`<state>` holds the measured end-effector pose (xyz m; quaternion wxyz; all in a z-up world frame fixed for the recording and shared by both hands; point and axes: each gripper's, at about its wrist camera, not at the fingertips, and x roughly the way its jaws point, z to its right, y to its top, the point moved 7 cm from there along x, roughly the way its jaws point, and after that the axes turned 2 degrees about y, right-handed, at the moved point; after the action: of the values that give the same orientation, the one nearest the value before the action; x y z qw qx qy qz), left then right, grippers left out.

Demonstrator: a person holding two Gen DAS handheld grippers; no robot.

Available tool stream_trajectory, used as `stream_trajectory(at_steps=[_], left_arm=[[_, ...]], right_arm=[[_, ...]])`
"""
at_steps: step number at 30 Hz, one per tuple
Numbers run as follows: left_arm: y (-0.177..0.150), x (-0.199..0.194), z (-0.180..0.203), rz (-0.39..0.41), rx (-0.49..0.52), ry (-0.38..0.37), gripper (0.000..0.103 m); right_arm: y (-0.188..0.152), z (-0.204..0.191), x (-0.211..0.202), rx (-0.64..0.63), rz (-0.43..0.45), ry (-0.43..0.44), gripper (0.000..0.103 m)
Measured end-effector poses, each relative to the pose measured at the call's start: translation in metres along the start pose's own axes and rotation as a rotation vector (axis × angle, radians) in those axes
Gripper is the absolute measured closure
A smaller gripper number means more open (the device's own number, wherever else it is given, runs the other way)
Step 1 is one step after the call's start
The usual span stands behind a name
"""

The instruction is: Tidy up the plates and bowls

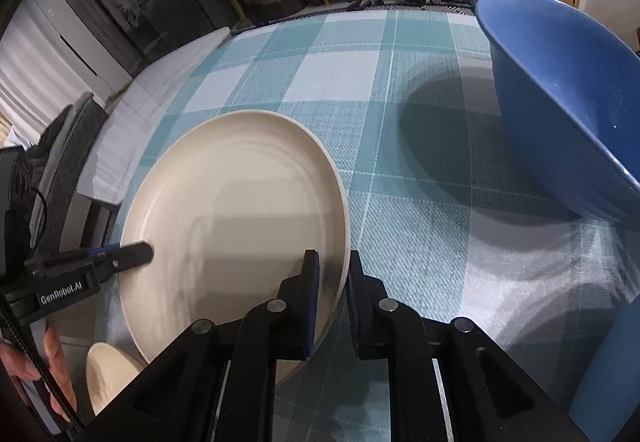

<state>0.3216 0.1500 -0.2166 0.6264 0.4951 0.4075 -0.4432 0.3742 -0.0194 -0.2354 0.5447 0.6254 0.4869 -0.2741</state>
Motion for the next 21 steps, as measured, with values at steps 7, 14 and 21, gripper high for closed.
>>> stream_trajectory(at_steps=[7,14,21], left_arm=[[0.002,-0.004,0.003,0.016,-0.016,0.0,0.089],[0.005,-0.018,0.009,0.033,-0.009,-0.006,0.089],[0.002,-0.033,0.016,0.048,-0.003,-0.019,0.089]], right_arm=[[0.001,0.002,-0.006,0.037,0.043,0.002,0.091],[0.006,0.003,-0.025,0.067,0.073,0.002,0.091],[0.005,0.003,-0.046,0.086,0.097,0.008,0.092]])
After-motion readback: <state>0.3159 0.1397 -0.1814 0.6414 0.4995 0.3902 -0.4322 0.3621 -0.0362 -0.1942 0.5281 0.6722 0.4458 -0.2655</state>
